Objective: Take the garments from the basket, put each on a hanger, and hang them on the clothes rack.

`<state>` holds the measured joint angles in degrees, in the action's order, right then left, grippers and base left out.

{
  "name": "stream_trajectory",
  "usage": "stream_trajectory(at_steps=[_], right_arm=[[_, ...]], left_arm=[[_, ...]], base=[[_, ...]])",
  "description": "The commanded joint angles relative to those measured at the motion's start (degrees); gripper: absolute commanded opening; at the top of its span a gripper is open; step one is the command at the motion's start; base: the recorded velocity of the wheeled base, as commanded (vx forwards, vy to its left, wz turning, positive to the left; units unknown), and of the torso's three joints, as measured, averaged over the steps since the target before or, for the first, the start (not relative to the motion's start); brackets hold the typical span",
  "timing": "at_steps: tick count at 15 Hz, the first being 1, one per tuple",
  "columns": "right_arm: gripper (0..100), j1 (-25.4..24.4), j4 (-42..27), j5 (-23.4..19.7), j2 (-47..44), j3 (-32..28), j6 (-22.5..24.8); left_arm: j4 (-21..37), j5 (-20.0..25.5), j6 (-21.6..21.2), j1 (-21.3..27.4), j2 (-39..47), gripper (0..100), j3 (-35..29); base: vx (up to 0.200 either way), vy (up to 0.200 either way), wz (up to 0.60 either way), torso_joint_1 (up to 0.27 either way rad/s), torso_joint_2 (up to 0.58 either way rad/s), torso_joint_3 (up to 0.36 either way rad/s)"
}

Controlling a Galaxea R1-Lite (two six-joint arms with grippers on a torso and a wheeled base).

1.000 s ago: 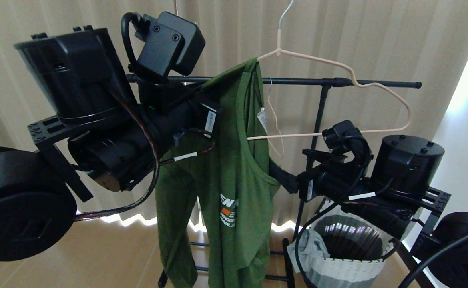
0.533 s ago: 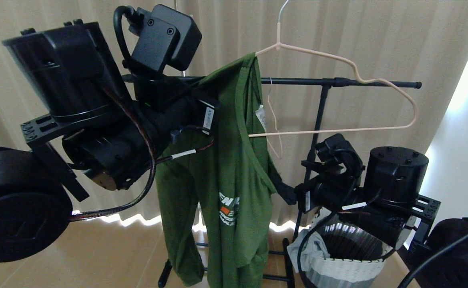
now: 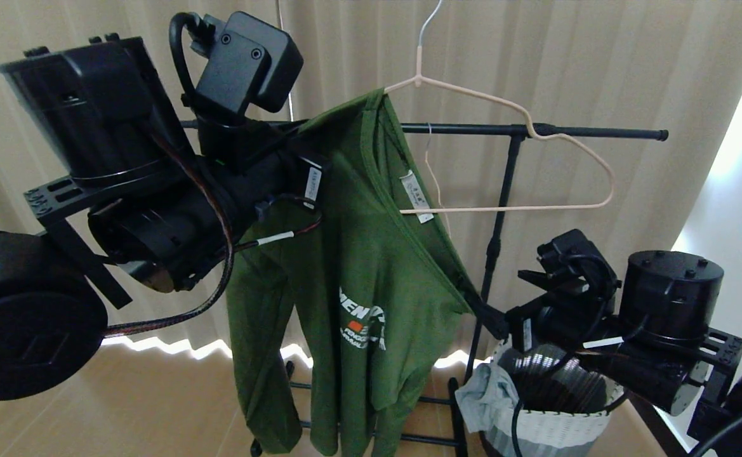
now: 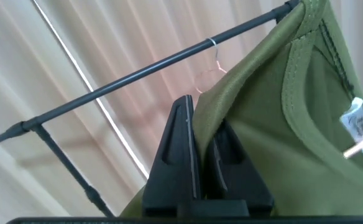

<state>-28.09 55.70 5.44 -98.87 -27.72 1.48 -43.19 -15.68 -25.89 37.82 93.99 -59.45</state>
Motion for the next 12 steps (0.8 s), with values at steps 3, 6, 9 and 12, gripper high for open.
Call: stream_trajectory(at_steps=[3, 6, 9, 12], right_arm=[[100, 6.29, -0.42, 0.01, 4.56, 2.58, 0.99], [100, 9.28, -0.59, -0.16, 6.93, 3.11, 1.25], [100, 11.39, -0.42, -0.25, 6.84, 2.15, 1.25], [100, 11.48, -0.68, -0.69, 7.11, -0.76, 1.16]], left_arm=[[-0.23, -0.06, -4.17, -2.92, -0.21, 0, 1.97], [-0.23, -0.06, -6.8, -4.77, 0.32, 0, 2.24], [-3.57, 0.21, -12.87, -6.79, 0.41, 0, 5.4], [-7.7, 0.21, -18.32, -7.67, 1.64, 0, 8.04]], base=[[0.0, 0.0, 0.0, 0.0, 0.0, 0.0], [0.0, 0.0, 0.0, 0.0, 0.0, 0.0], [0.0, 0.0, 0.0, 0.0, 0.0, 0.0], [0.0, 0.0, 0.0, 0.0, 0.0, 0.0]])
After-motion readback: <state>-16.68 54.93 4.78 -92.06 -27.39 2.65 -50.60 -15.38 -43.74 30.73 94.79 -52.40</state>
